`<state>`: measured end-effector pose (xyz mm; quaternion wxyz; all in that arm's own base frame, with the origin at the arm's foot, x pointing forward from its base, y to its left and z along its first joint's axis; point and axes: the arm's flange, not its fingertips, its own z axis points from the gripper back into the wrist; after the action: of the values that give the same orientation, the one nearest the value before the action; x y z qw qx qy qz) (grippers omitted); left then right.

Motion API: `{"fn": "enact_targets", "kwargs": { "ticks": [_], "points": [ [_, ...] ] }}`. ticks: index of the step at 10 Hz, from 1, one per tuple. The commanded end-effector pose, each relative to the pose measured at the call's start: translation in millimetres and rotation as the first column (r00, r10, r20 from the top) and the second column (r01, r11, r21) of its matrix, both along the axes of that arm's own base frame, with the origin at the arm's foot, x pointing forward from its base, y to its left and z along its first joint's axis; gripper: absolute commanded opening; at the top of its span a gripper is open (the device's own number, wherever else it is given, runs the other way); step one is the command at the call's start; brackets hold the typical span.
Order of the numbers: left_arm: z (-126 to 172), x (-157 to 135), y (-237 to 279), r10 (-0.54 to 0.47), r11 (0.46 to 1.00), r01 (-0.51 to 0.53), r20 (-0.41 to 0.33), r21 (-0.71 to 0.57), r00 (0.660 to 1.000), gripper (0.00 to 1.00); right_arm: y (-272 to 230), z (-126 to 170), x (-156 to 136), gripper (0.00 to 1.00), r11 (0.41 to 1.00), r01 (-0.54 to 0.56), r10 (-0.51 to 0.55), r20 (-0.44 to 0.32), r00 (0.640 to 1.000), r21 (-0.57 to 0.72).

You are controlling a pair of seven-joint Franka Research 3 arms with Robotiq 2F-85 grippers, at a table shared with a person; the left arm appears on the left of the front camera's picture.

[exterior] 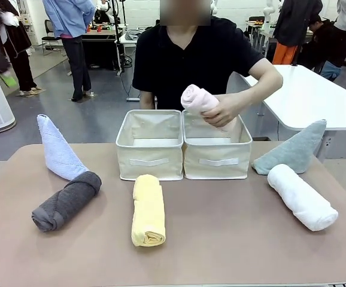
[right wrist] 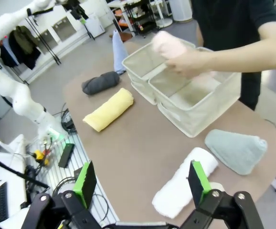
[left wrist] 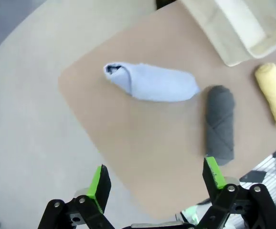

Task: Sort the towels based on their folding style.
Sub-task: Pick up one triangle-folded towel and place it in the left Fabric basket.

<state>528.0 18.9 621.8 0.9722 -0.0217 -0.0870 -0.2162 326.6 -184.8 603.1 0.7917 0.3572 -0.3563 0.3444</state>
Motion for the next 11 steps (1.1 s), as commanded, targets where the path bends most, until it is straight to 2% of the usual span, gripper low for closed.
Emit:
{"fn": "enact_targets", "kwargs": {
  "ticks": [1,2,3,4,5,10,11],
  "points": [
    [-12,42,-17,0.122,0.991,-0.109,-0.199,0.075,0.972,1.00,-1,-1,2,1.00,1.000,0.002,-0.002,0.009,1.000,0.000],
    [-34,60,-23,0.191,0.981,-0.180,-0.209,0.070,0.959,1.00,-1,-1,2,1.00,1.000,0.002,-0.002,0.009,1.000,0.000],
    [-56,69,-30,0.222,0.975,-0.216,-0.183,0.048,0.958,1.00,-1,-1,2,1.00,1.000,0.002,-0.002,0.009,1.000,0.000],
    [-64,62,-28,0.208,0.977,-0.203,-0.099,0.063,0.973,1.00,-1,-1,2,1.00,1.000,0.002,-0.002,0.009,1.000,0.000],
    [-61,54,-30,0.191,0.979,-0.174,-0.182,0.102,0.965,1.00,-1,-1,2,1.00,1.000,0.002,-0.002,0.009,1.000,0.000],
    [-62,57,-31,0.205,0.977,-0.190,-0.176,0.099,0.963,1.00,-1,-1,2,1.00,1.000,0.002,-0.002,0.009,1.000,0.000],
    [-78,74,-36,0.299,0.953,-0.283,-0.184,0.108,0.936,1.00,-1,-1,2,1.00,1.000,0.002,-0.002,0.009,1.000,0.000]
  ]
}}
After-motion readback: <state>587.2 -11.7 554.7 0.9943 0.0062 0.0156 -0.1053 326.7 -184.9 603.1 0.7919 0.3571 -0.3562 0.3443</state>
